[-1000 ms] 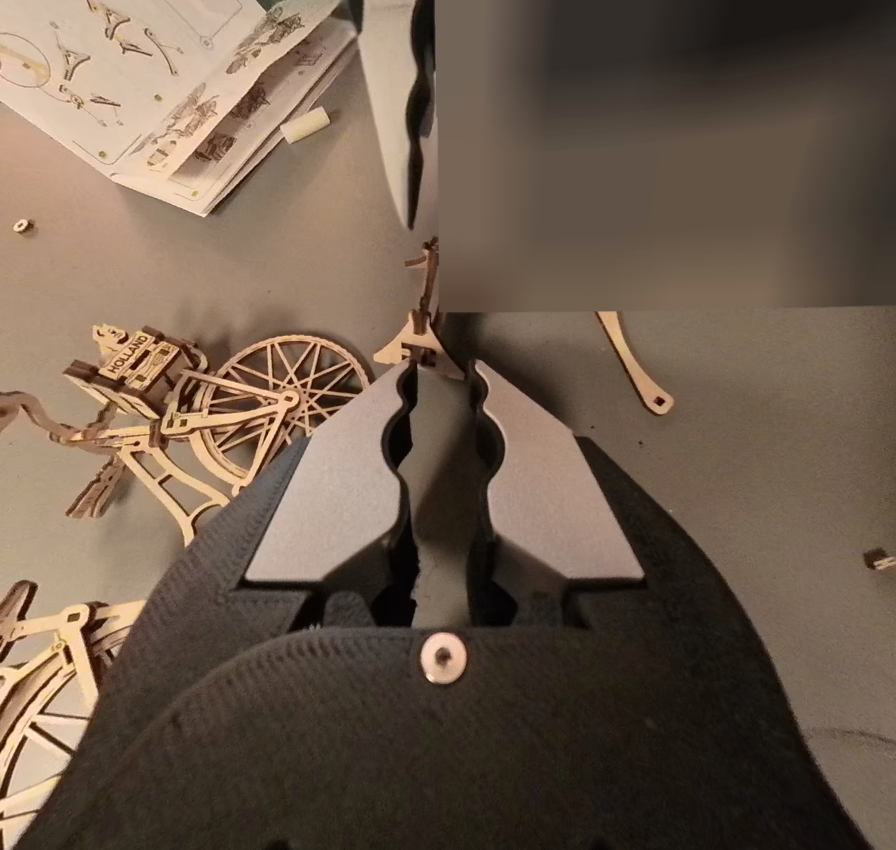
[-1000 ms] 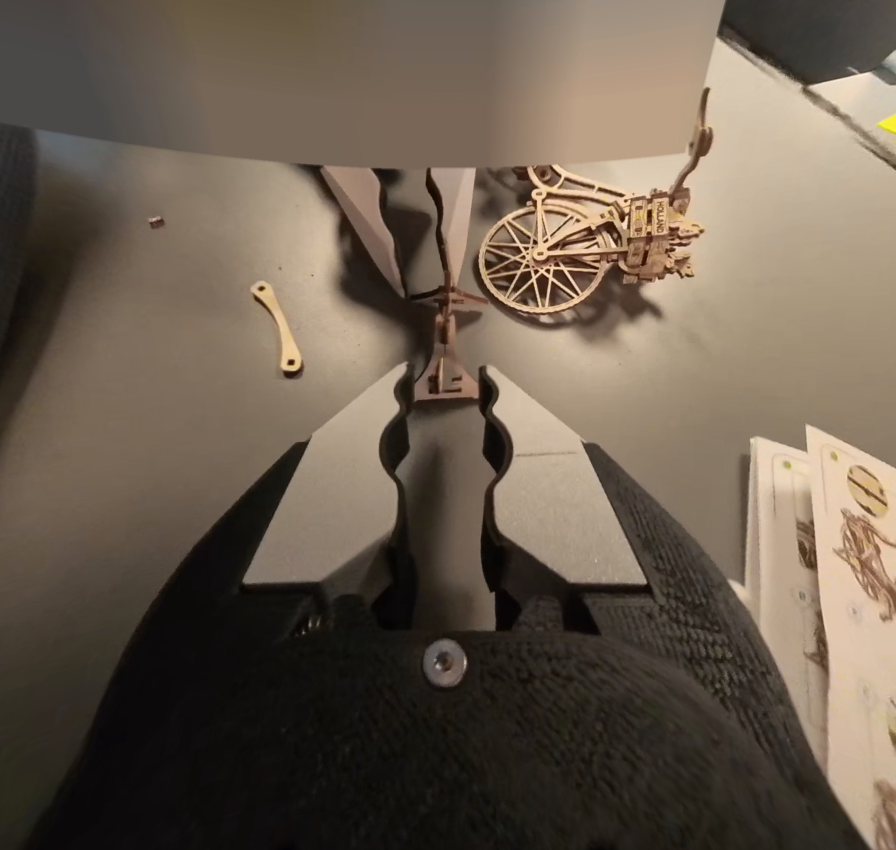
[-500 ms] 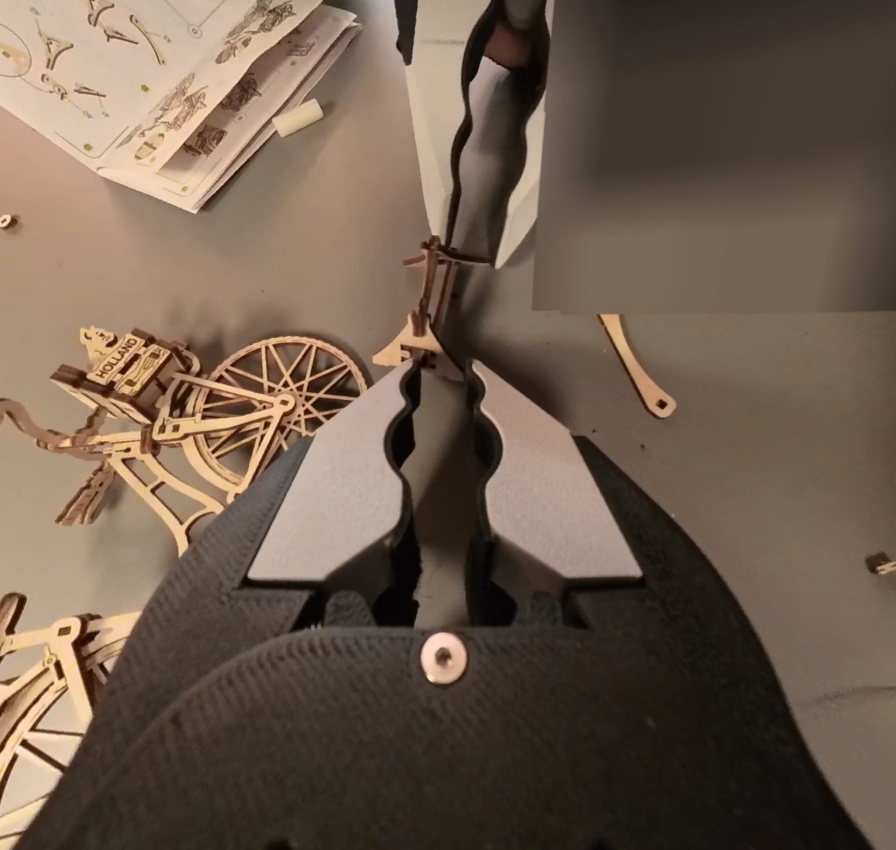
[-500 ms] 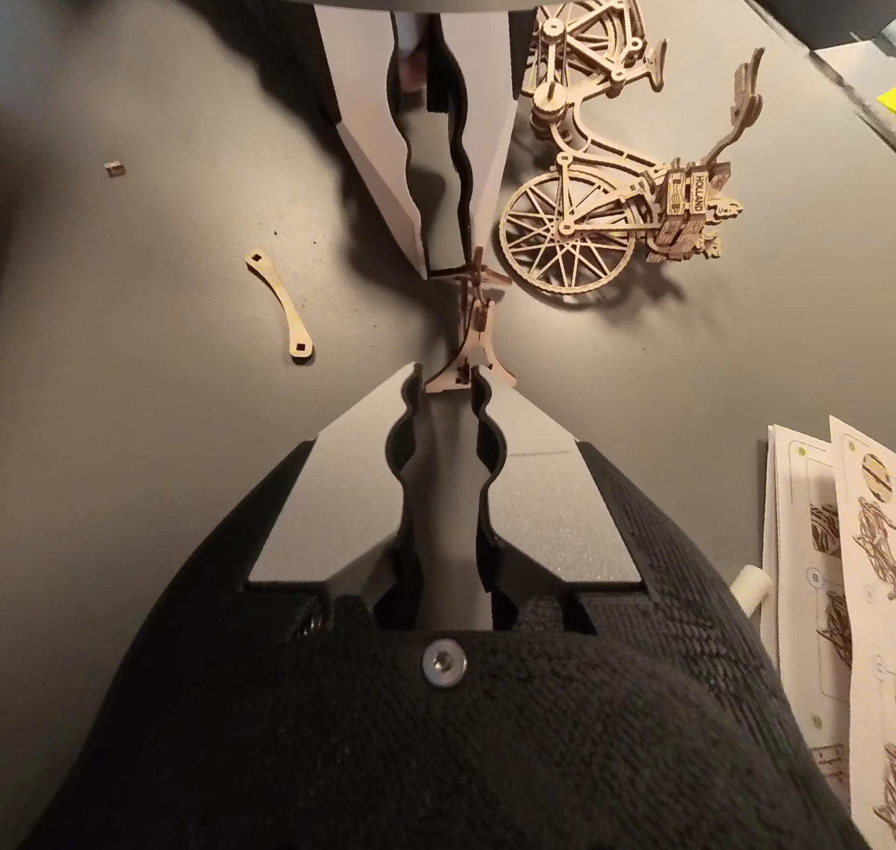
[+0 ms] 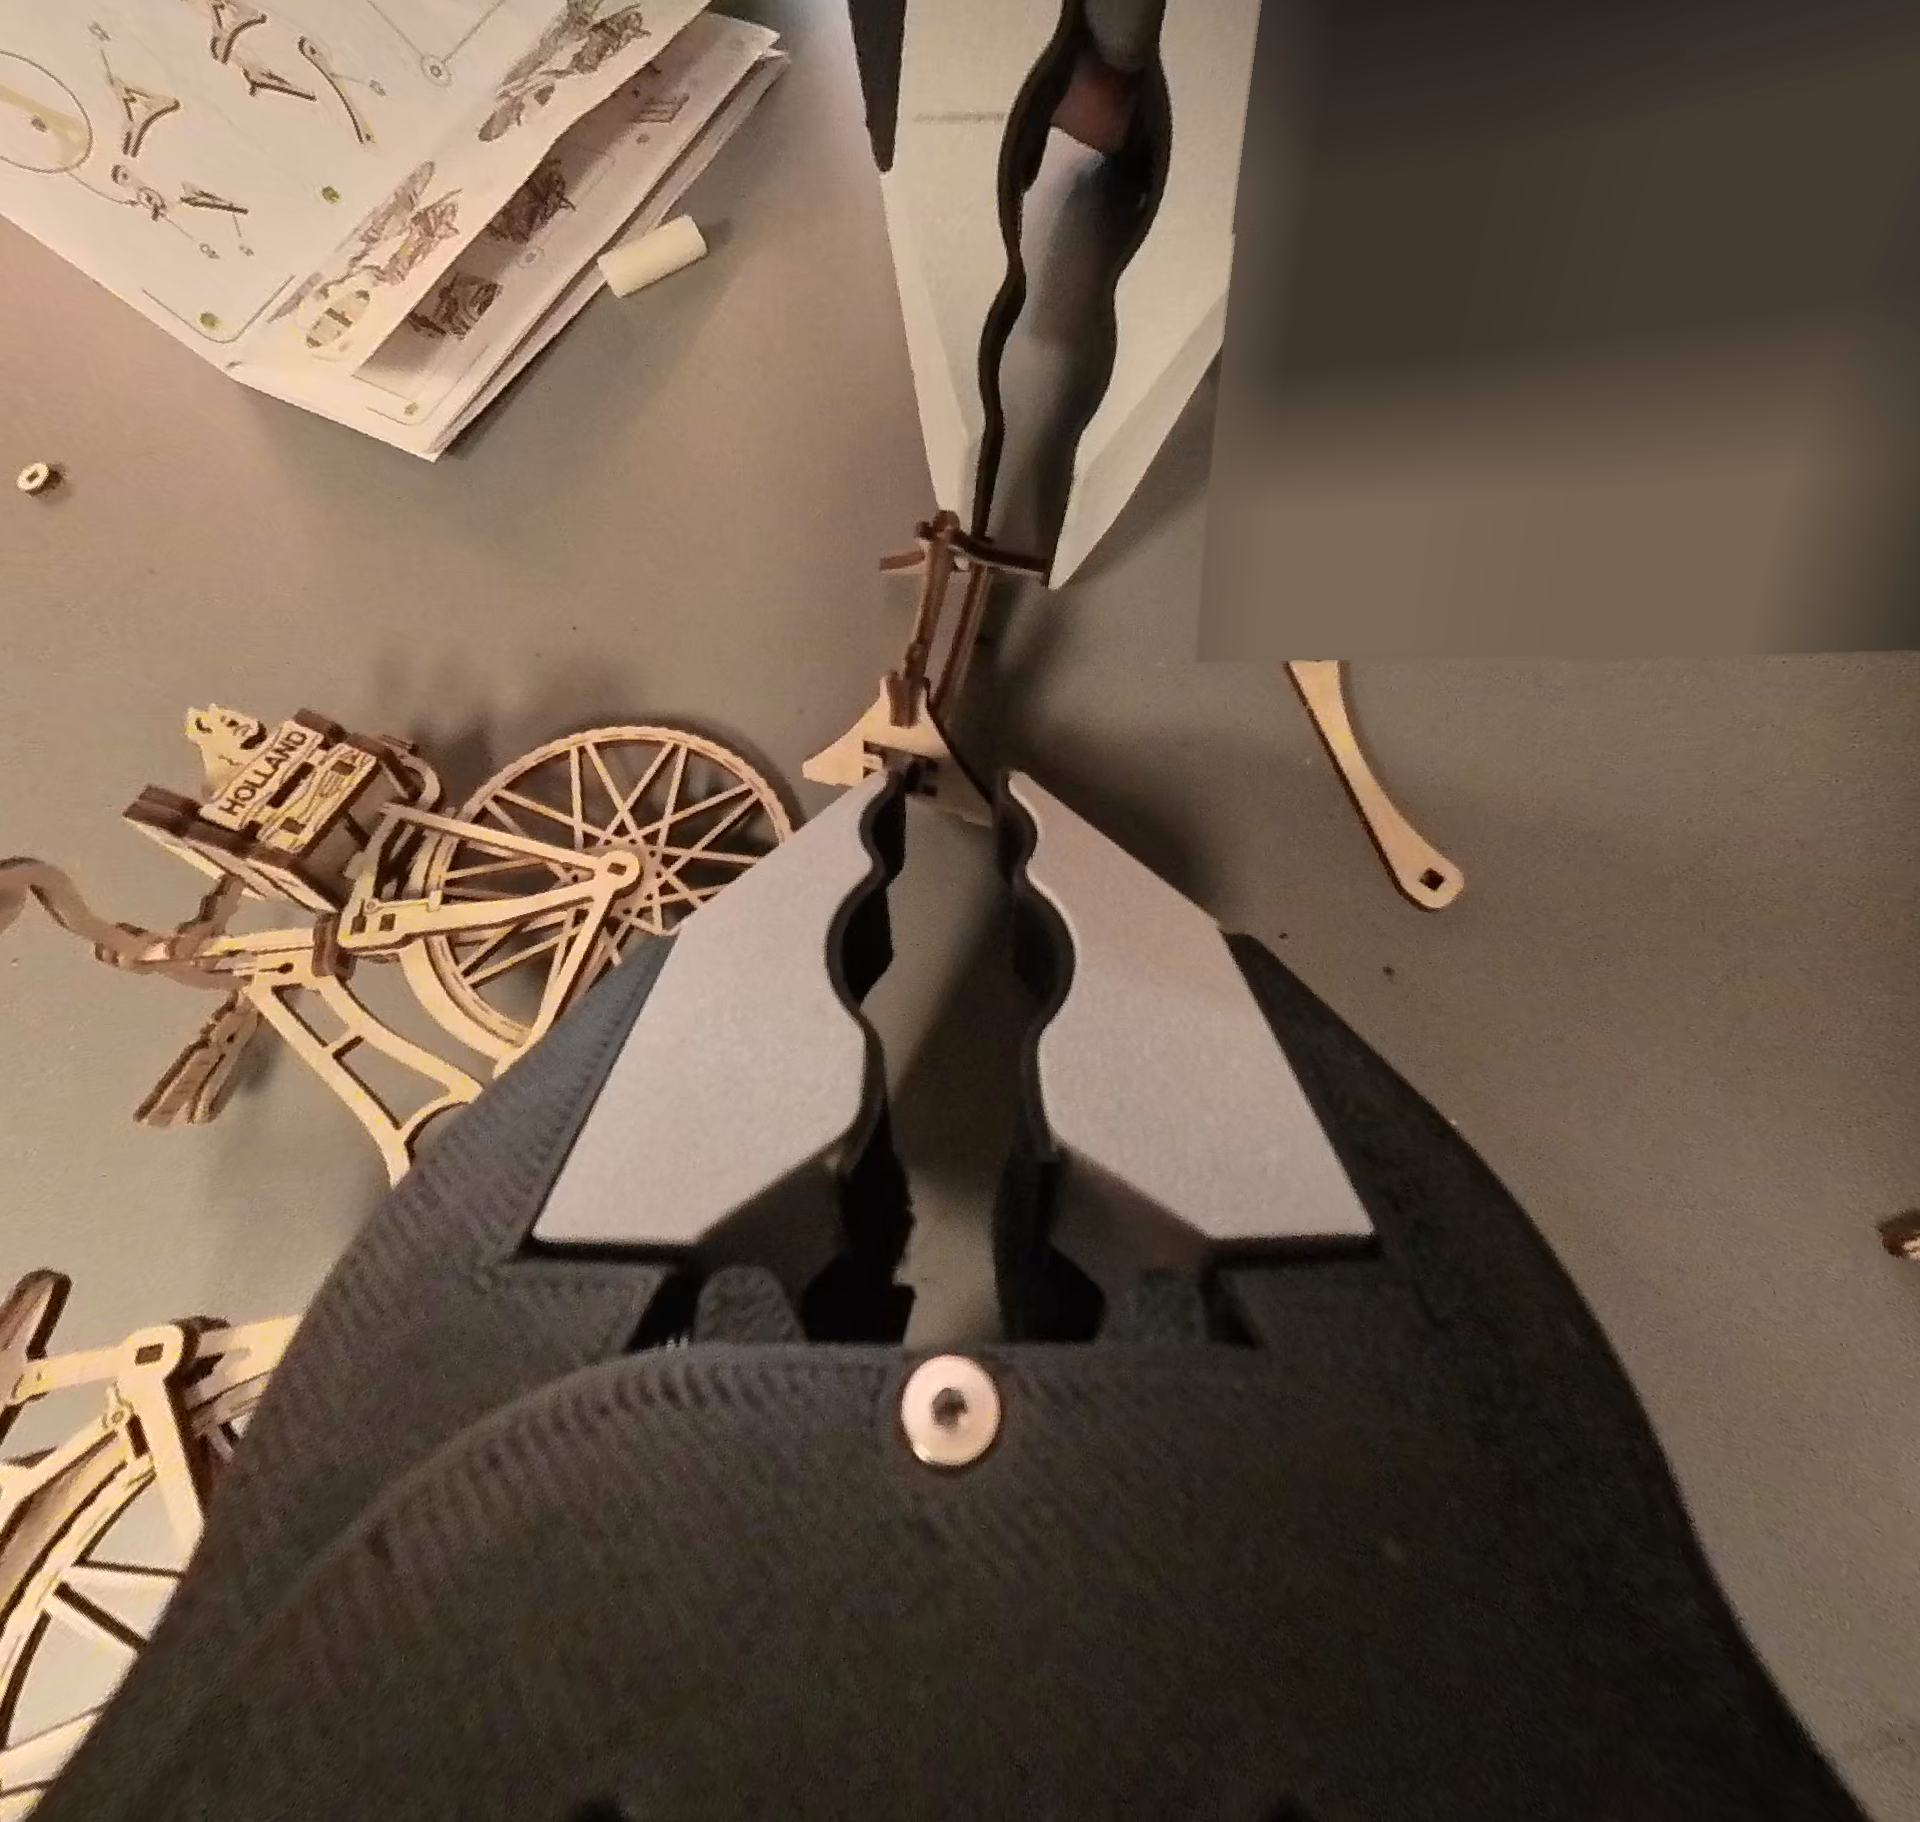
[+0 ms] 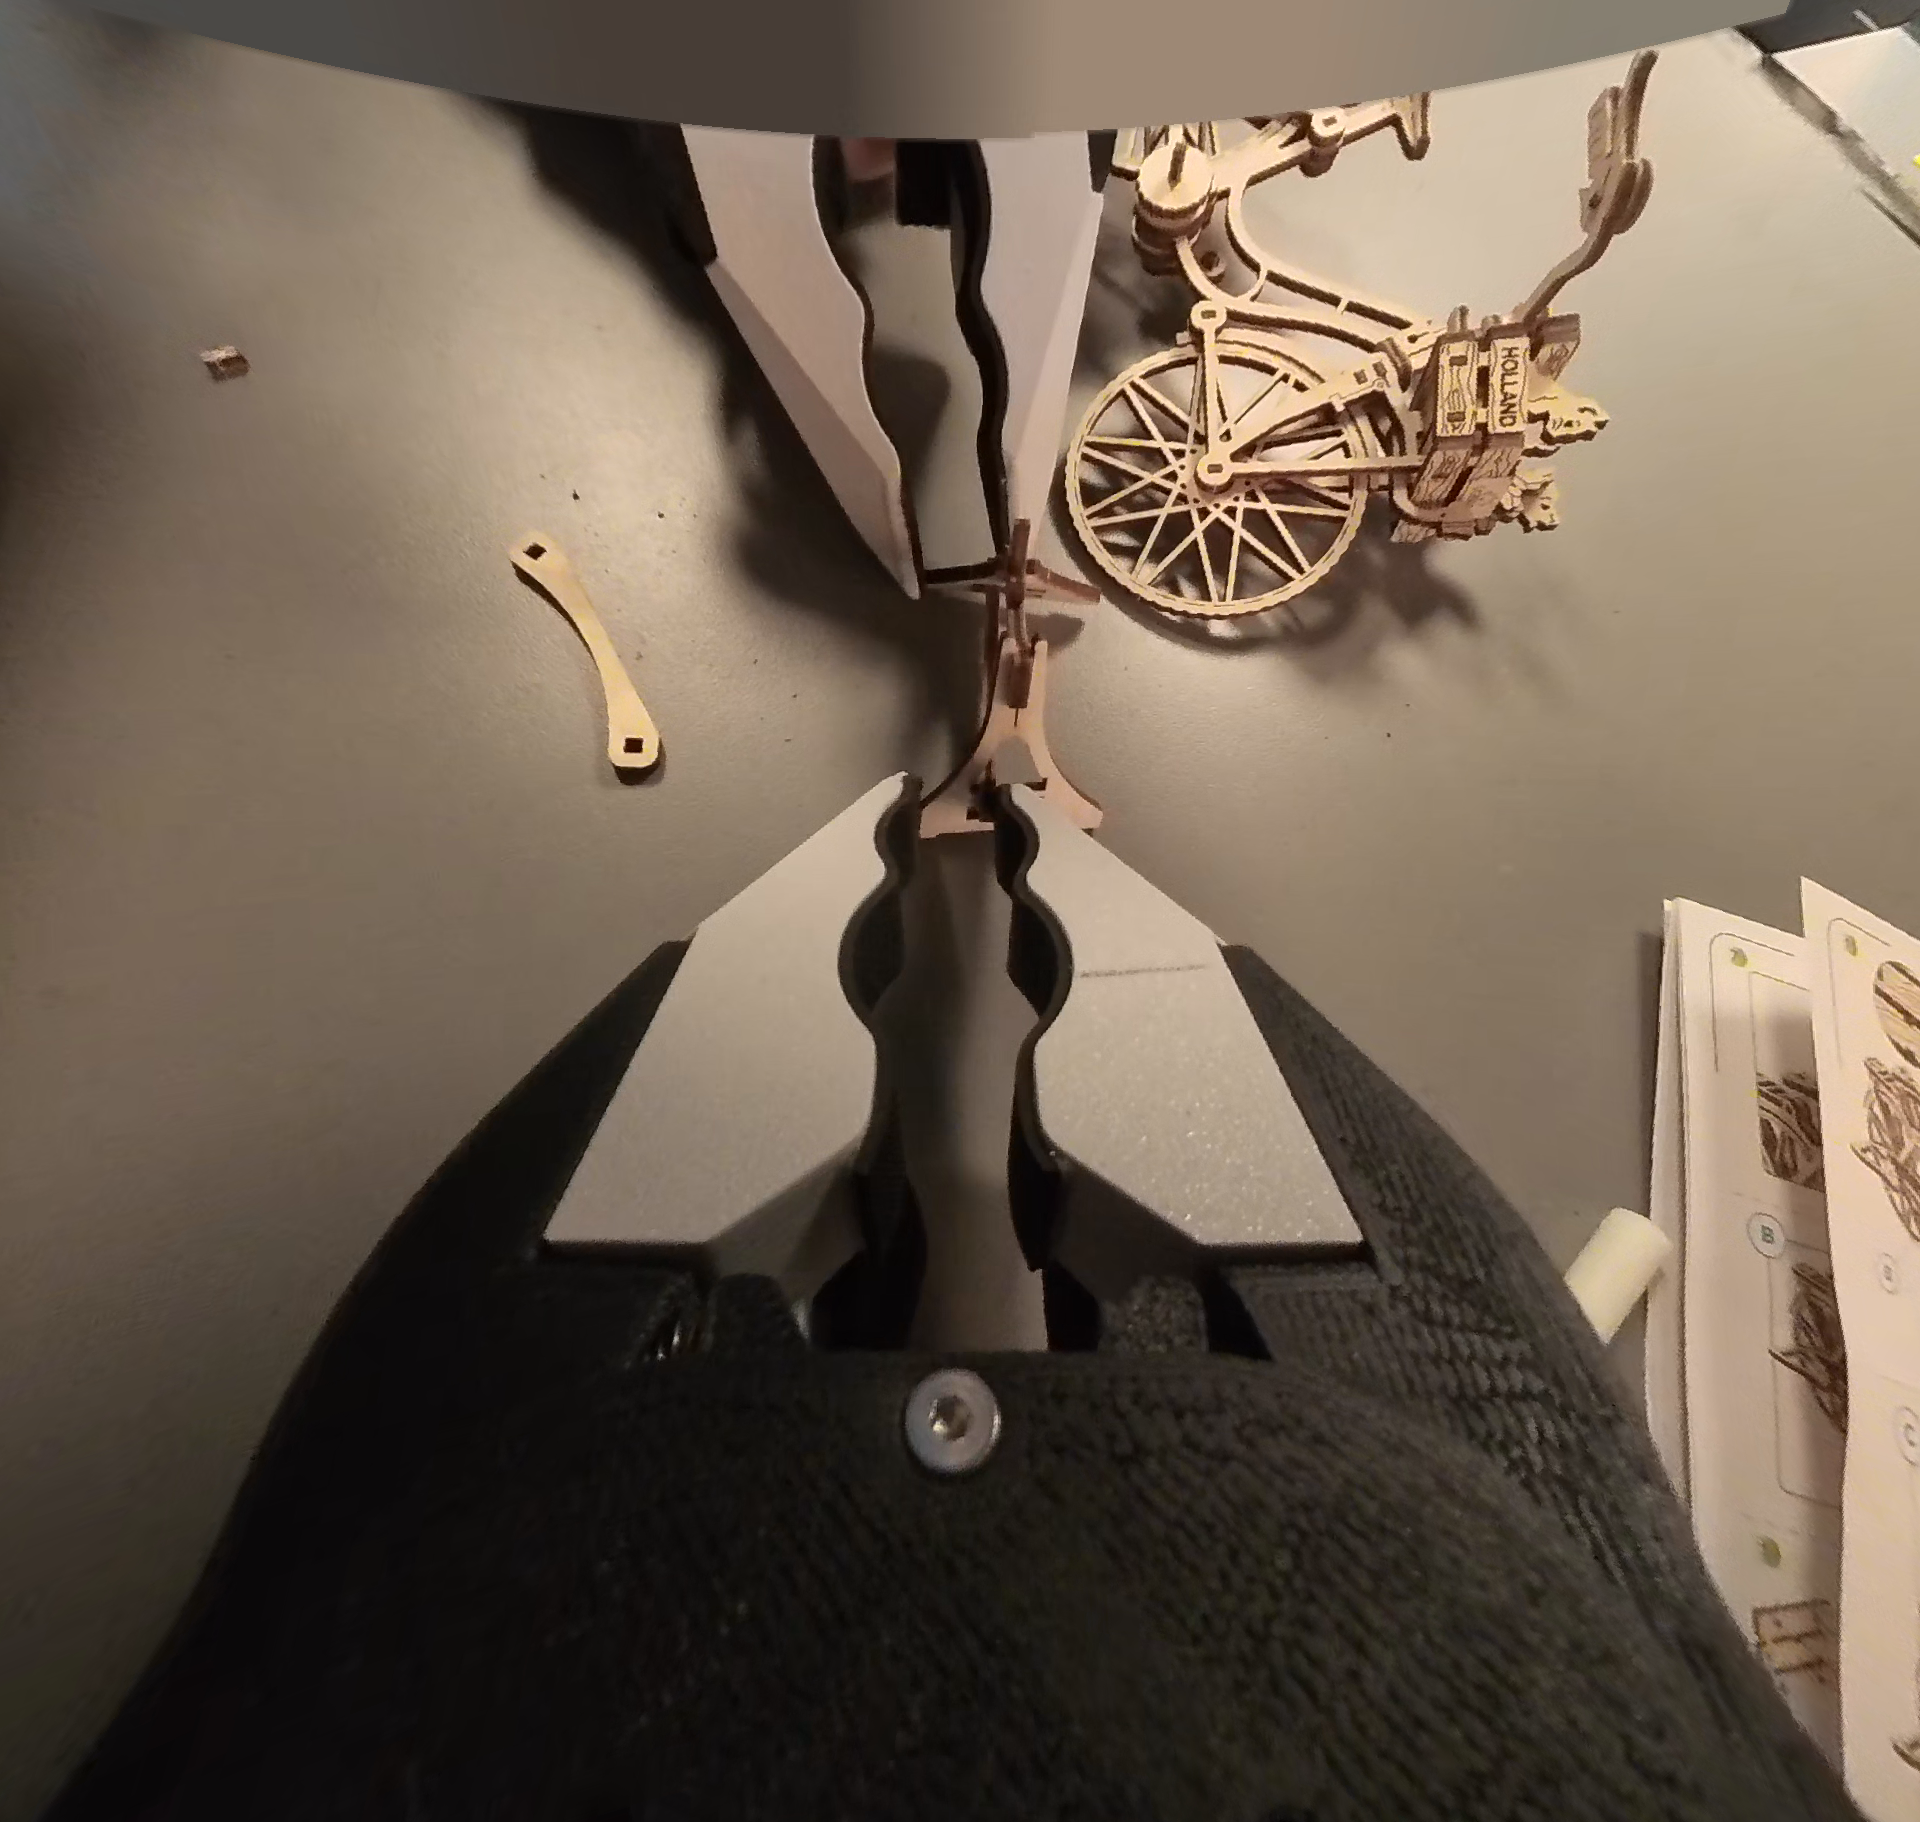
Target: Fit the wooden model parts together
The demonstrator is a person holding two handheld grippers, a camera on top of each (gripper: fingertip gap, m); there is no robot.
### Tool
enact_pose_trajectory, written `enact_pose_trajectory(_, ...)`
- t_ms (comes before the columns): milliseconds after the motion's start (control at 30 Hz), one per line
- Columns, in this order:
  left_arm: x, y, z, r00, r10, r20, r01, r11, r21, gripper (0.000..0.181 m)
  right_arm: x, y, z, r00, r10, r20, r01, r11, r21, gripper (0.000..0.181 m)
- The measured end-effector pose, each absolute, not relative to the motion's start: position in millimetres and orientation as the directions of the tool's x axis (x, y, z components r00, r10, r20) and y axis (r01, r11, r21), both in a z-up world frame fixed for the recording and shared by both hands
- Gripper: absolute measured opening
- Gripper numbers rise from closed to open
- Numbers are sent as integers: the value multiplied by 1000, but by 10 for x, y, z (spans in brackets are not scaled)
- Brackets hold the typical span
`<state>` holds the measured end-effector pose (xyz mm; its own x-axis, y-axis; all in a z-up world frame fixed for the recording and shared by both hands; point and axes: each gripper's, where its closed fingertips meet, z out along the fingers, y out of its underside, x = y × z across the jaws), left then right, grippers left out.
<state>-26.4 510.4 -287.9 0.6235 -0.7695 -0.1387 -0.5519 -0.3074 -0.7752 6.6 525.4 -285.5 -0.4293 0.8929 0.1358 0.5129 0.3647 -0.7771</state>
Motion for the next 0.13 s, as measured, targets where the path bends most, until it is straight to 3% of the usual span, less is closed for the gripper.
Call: enact_pose_trajectory(133, -262, 5104, -2877, 622, -770, -145, -555, -302, -775, 15, 61, 5256, -2854, -427, 895, 126, 517, 356, -779, 11)
